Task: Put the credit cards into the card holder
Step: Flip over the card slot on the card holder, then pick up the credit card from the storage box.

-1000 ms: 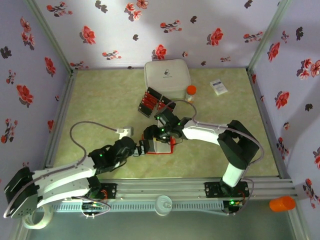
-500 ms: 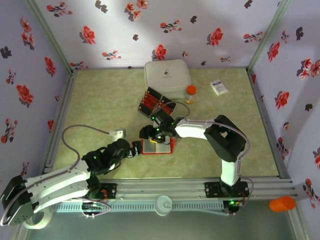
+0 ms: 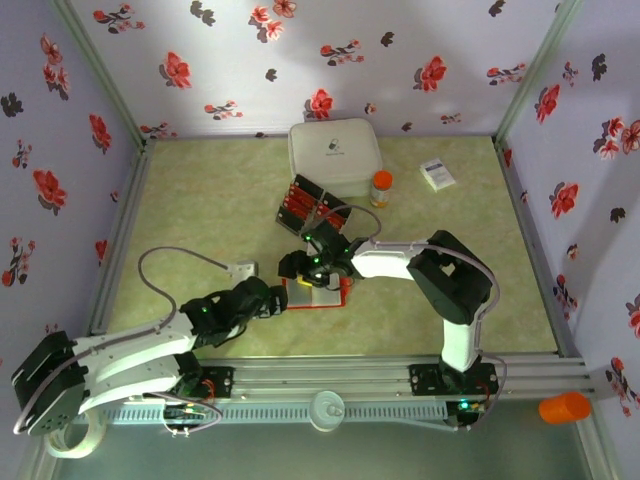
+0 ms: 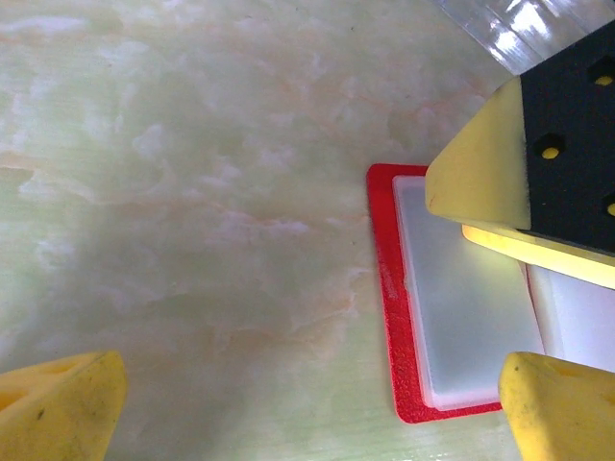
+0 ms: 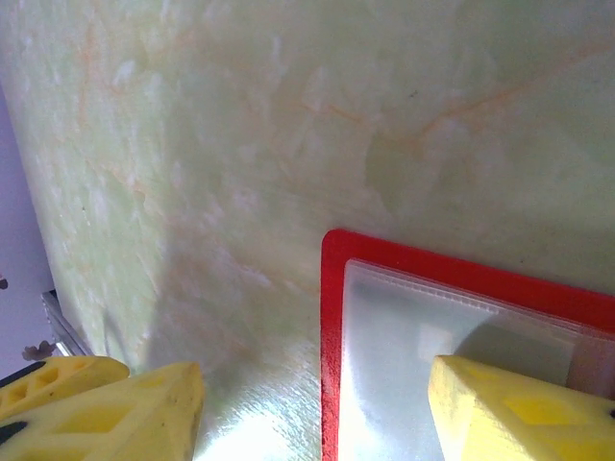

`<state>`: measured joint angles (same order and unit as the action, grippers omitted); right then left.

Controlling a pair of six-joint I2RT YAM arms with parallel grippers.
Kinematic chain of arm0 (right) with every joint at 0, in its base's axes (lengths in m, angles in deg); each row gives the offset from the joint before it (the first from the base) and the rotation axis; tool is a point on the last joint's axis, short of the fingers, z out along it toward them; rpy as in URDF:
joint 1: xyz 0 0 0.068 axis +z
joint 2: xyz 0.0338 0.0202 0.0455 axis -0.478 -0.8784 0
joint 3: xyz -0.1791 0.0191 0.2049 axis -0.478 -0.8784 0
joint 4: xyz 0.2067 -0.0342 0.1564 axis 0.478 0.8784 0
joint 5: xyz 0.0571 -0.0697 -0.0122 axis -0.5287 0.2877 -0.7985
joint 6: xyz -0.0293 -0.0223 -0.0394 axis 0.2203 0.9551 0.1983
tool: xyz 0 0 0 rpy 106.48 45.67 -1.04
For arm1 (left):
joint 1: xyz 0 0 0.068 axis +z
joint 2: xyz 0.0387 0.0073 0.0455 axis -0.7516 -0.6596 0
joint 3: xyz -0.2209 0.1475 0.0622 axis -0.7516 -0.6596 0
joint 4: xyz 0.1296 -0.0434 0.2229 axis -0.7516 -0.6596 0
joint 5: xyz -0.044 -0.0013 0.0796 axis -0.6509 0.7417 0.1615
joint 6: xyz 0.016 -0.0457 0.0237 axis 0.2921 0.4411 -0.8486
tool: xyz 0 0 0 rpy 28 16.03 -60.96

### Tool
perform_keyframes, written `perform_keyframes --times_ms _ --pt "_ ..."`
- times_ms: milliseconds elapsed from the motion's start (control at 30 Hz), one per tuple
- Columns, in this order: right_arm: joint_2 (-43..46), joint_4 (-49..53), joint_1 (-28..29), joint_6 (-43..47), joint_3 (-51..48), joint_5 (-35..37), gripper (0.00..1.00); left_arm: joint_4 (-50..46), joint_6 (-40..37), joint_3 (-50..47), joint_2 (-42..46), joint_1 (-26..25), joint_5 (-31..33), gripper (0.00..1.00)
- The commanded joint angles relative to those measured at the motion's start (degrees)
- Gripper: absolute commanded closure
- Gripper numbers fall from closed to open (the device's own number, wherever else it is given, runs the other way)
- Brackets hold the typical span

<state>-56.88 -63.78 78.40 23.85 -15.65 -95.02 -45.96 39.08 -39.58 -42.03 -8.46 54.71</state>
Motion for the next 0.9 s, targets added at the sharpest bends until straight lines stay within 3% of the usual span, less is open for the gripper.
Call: perform_keyframes --times_ms 0,333,867 --pt "0.7 0.2 0.2 -1.4 -1.8 0.4 0.36 4.1 -1.3 0.3 -2.4 0.4 -0.3 0.00" --pt "0.7 -1.8 0.2 -3.1 -2.7 0.4 0.36 9.5 -2.9 2.2 -11.5 0.4 -2.1 0.00" --pt "3.1 -2.0 -0.7 -3.6 -0.4 -1.0 0.36 7.8 -4.5 4.0 -18.7 0.4 -1.9 0.00"
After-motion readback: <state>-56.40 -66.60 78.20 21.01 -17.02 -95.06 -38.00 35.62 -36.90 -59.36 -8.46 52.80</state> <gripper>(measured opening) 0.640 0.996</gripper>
